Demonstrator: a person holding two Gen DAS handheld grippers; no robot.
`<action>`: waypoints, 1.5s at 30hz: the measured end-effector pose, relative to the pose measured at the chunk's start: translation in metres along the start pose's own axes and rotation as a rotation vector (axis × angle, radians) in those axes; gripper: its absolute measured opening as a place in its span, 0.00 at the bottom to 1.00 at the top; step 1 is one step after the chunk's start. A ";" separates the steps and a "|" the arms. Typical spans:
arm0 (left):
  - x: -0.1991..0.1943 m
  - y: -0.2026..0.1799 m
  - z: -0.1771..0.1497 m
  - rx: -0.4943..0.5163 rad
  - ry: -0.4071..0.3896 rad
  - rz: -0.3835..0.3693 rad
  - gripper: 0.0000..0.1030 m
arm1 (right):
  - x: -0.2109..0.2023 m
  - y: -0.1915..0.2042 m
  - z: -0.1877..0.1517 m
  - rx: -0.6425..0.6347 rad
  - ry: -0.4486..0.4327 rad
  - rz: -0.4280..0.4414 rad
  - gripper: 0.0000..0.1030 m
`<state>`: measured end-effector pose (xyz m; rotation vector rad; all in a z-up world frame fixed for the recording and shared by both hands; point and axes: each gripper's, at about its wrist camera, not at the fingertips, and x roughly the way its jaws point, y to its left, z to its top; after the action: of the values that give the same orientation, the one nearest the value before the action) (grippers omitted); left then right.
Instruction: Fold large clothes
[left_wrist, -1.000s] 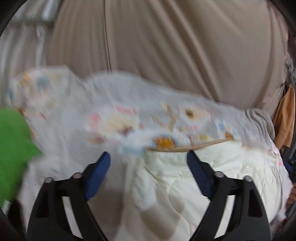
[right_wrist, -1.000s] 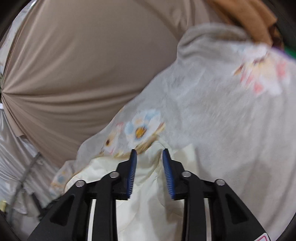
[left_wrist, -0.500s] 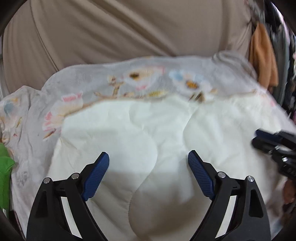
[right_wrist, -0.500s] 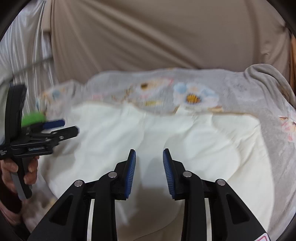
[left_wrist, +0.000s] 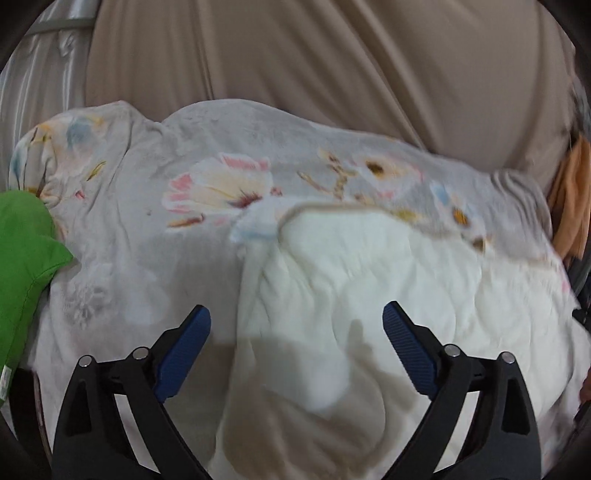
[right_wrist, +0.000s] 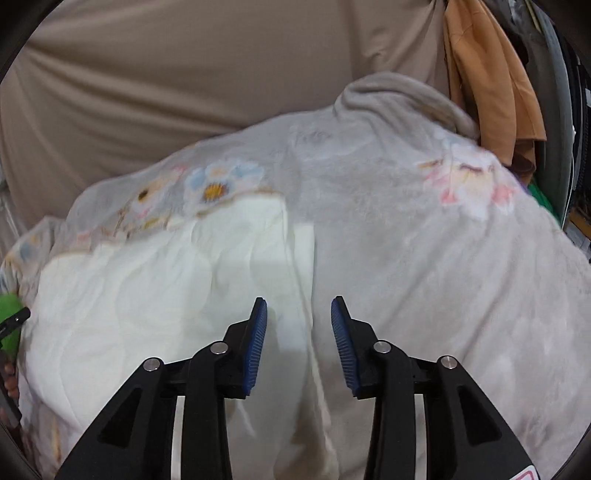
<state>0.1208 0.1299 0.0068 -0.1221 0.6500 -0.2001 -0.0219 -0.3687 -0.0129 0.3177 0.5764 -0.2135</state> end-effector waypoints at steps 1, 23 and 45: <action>0.008 0.003 0.010 -0.016 0.008 -0.006 0.93 | 0.007 0.001 0.015 0.009 -0.009 0.034 0.50; 0.095 0.011 0.004 -0.133 0.178 -0.076 0.15 | 0.121 0.021 0.012 0.008 0.186 0.030 0.07; 0.037 -0.159 -0.006 0.282 0.060 -0.193 0.43 | 0.035 0.237 -0.048 -0.532 0.056 0.278 0.15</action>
<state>0.1223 -0.0338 0.0083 0.0930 0.6629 -0.4804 0.0500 -0.1356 -0.0151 -0.1142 0.6150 0.2179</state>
